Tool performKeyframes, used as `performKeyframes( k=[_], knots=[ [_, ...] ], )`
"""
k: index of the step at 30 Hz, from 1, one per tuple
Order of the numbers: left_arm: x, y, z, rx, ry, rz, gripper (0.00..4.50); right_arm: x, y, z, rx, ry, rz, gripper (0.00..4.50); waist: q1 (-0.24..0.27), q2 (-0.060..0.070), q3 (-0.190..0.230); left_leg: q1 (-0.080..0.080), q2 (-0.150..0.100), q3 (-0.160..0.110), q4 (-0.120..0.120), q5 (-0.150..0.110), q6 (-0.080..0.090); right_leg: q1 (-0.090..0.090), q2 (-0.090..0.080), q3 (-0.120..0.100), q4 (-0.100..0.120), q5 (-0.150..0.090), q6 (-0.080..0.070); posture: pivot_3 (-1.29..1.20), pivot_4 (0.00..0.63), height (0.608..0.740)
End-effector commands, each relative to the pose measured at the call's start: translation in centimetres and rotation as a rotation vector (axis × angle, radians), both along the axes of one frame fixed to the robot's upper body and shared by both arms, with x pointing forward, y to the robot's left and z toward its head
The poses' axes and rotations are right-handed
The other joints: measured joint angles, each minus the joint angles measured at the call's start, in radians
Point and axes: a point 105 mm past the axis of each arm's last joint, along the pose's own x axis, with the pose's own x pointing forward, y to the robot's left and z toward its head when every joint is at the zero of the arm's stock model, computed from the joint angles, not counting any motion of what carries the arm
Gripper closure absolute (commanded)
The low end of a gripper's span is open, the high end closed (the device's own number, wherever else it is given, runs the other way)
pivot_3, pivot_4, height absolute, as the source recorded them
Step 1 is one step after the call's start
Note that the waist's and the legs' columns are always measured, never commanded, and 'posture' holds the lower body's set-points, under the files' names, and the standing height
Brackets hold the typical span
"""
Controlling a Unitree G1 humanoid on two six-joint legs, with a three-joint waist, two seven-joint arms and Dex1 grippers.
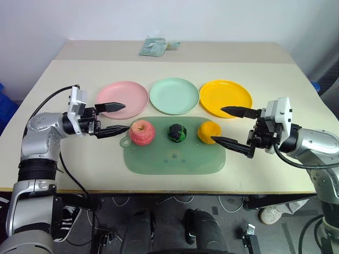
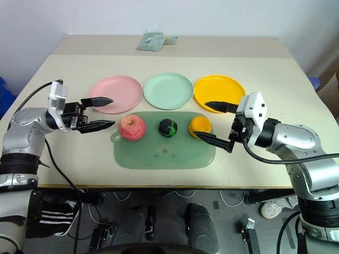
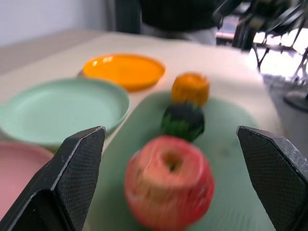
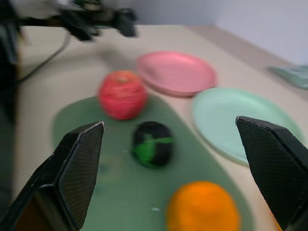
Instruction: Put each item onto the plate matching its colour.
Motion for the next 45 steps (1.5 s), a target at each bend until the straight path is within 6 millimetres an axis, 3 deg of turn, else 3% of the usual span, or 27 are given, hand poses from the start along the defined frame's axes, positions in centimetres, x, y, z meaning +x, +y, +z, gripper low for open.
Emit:
performKeyframes(
  k=[1, 10, 16, 36, 41, 45],
  knots=[
    [0.3, -0.6, 0.3, 0.027, -0.052, -0.025, 0.00, -2.3, 1.1, 1.6, 0.020, -0.031, 0.102, 0.02, 0.000, 0.000, 0.000, 0.000, 0.000, 0.000, 0.000, 0.000, 0.000, 0.000, 0.000, 0.000, 0.000, 0.000, 0.000, 0.00, 0.150, 0.740],
    [0.9, -1.8, -0.1, 0.021, -0.058, -0.077, 0.00, -2.8, 1.5, 2.2, 0.095, -0.054, 0.120, 0.02, -0.001, -0.001, 0.000, 0.000, 0.000, 0.000, 0.000, 0.000, 0.000, 0.000, 0.000, 0.000, 0.000, 0.000, 0.000, 0.00, 0.150, 0.740],
    [0.9, -2.6, -1.1, 0.050, -0.067, -0.102, 0.00, -1.7, 1.1, 1.9, 0.121, -0.023, 0.064, 0.02, -0.001, -0.001, 0.000, 0.000, 0.000, 0.000, 0.000, 0.000, 0.000, 0.000, 0.000, 0.000, 0.000, 0.000, 0.000, 0.00, 0.150, 0.740],
    [1.4, -4.6, -6.3, 0.146, -0.062, -0.088, 0.00, -0.9, 0.6, 1.6, 0.108, -0.009, 0.026, 0.02, -0.001, -0.001, 0.000, 0.000, 0.000, 0.000, 0.000, 0.000, 0.000, 0.000, 0.000, 0.000, 0.000, 0.000, 0.000, 0.00, 0.150, 0.740],
    [1.7, -4.1, -6.0, 0.125, -0.086, -0.057, 1.29, -0.8, 0.6, 1.7, 0.101, -0.019, 0.022, 0.00, -0.001, 0.000, -0.001, 0.001, 0.000, 0.000, 0.000, 0.000, 0.000, 0.001, 0.000, 0.000, 0.000, 0.000, 0.000, 0.00, 0.150, 0.740],
    [2.2, -3.6, -4.8, 0.059, -0.103, -0.015, 1.29, -0.6, 0.7, 1.8, 0.100, -0.027, 0.017, 0.00, -0.001, -0.001, -0.001, 0.001, 0.000, 0.000, 0.000, 0.000, 0.000, 0.001, 0.000, 0.000, 0.000, 0.000, 0.000, 0.00, 0.150, 0.740]
  ],
)
